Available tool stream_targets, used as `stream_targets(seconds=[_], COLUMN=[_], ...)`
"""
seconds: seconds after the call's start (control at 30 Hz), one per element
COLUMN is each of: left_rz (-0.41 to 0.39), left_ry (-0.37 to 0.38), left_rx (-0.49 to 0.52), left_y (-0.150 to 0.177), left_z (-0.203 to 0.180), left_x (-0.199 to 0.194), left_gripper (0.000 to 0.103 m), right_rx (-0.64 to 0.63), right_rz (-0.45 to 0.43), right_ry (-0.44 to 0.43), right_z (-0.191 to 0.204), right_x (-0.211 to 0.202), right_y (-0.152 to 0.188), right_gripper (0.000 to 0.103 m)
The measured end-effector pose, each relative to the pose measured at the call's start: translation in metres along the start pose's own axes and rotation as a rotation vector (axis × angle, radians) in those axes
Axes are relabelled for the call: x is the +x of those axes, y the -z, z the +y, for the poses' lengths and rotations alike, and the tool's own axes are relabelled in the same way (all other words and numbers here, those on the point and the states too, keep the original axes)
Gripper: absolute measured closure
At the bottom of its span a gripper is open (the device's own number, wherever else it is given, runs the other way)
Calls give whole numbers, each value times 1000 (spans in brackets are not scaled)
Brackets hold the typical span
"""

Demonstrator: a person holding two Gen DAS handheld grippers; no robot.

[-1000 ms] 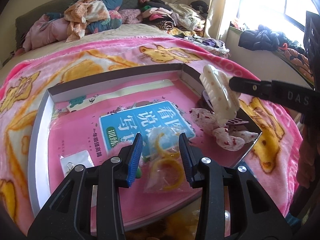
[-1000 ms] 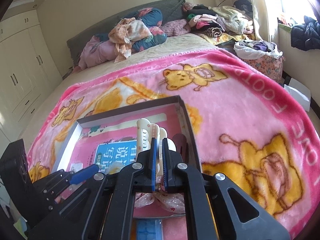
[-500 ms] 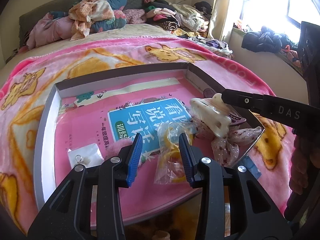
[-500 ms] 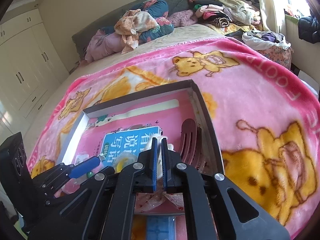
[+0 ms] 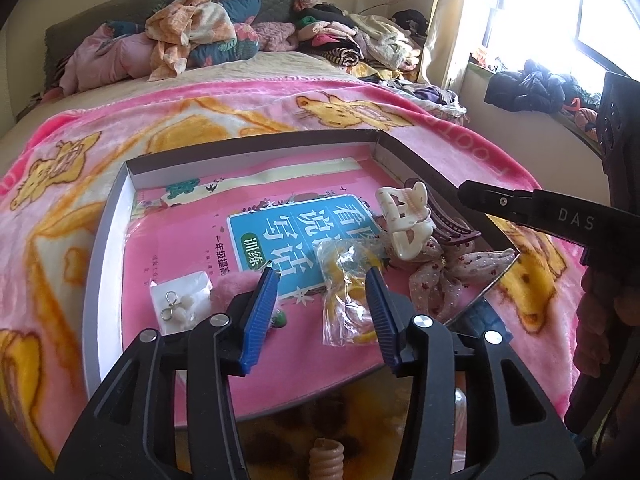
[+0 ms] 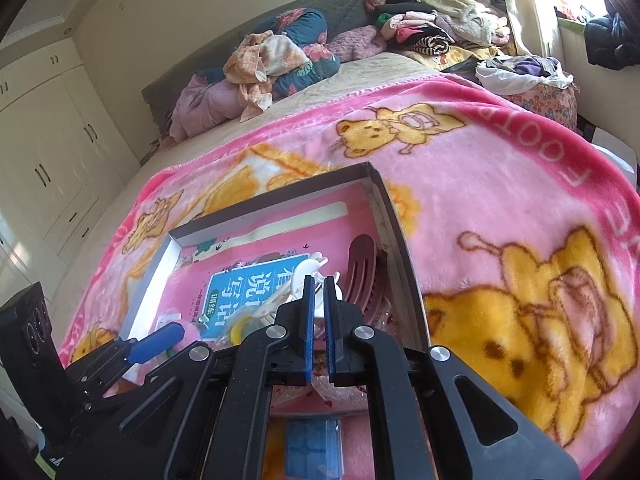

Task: Organize jewelry
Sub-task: 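Lift both open tools out of the box toward the remaining items beside it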

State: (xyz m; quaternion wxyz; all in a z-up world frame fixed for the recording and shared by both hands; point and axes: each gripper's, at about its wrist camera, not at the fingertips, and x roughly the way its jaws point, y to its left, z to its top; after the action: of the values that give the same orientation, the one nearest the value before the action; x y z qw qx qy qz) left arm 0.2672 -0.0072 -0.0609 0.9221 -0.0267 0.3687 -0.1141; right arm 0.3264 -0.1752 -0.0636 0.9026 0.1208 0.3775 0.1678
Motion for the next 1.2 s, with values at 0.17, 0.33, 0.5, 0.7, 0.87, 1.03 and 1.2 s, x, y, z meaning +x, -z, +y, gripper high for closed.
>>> stream_targets(seconds=[0.17,0.33,0.5,0.7,0.87,1.03,1.2], left_rz=[-9,-21,-36,-54,-70,-81,-88], left_ry=[-2,-5,-12,-19,-26,-30,-34], left_rx=[2,3,6,-7,-14,-14,-21], left_y=[2,3,4,5,7,11,16], left_z=[-1,-1,-1,3,6,9,15], left_x=[-7,-16,-25,-37,-47,-58,-68], left_gripper=[58,51,42,29,19,16,15], right_rx=[1,14,25,21,12,-12,-43], right_rz=[-16,-30,-61,-111,-119,-112,-113], right_ry=[15,14,4,-9,-17,-24,-19], right_z=[-2,-4,-1,2,8,19,30], right_x=[-8,-17,-28,-45,-54,-61,-69], right_y=[3,6,8,11,17,25,33], right_gripper=[70,56,33,23,21,21,21])
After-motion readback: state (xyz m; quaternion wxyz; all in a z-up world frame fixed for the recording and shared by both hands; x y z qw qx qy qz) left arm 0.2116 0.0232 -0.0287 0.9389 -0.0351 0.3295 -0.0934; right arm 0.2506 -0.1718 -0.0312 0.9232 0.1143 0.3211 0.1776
